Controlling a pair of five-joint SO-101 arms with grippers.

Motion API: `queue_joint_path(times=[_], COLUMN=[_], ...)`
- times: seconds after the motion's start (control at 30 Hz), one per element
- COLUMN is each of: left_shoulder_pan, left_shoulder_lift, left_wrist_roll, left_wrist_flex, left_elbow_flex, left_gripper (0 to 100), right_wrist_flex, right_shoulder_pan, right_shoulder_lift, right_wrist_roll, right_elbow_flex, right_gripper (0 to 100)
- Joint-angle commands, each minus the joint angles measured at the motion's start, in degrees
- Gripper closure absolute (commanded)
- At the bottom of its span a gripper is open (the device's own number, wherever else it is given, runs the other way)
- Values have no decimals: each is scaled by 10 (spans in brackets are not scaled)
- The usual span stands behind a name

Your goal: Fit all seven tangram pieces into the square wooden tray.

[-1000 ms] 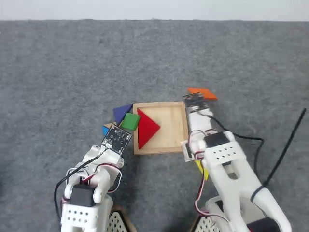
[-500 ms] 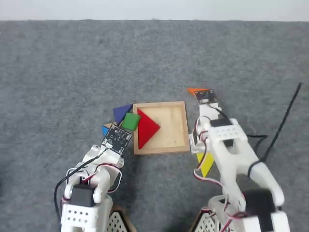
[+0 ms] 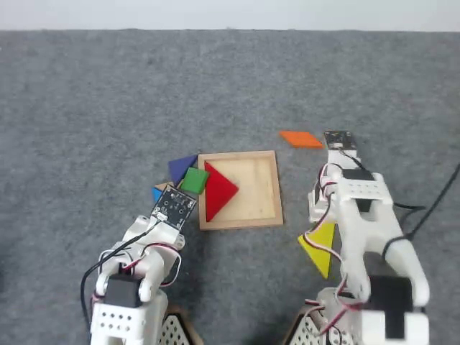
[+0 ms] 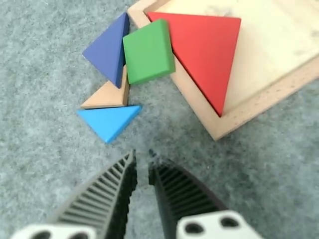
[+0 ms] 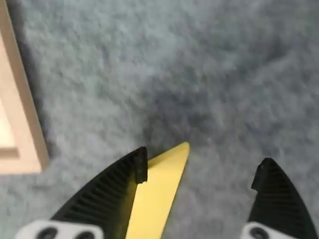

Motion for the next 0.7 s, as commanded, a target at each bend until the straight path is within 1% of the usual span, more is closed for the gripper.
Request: queue_joint_path(times=[0.0,0.07,0.17,0.23,0.3,0.47,0.67], left_shoulder_pan=[-1,-1,-1,-1,-1,-1,-1], left_shoulder_lift=[-3,-3,-3,-3,-3,-3,-3], left_wrist_roll=[2,2,2,2,2,2,2], left_wrist_flex=[4,4,4,4,4,4,4], left_elbow_flex=[-5,-5,-5,-5,-5,-5,-5], left_gripper=[958,958,958,958,958,958,958], right_wrist_flex=[72,81,73,64,58,50,8], right_shoulder_pan=[-23,-37,-77,-112,-124,-160,-161], right_shoulder_lift=[-109,-162,-215,-229,-227,-174,-54], right_wrist_roll=[4,12,54,76,88,91,89], right_elbow_flex=[-18,0,58,96,102,103,103], right_gripper=[667,667,667,667,667,667,667])
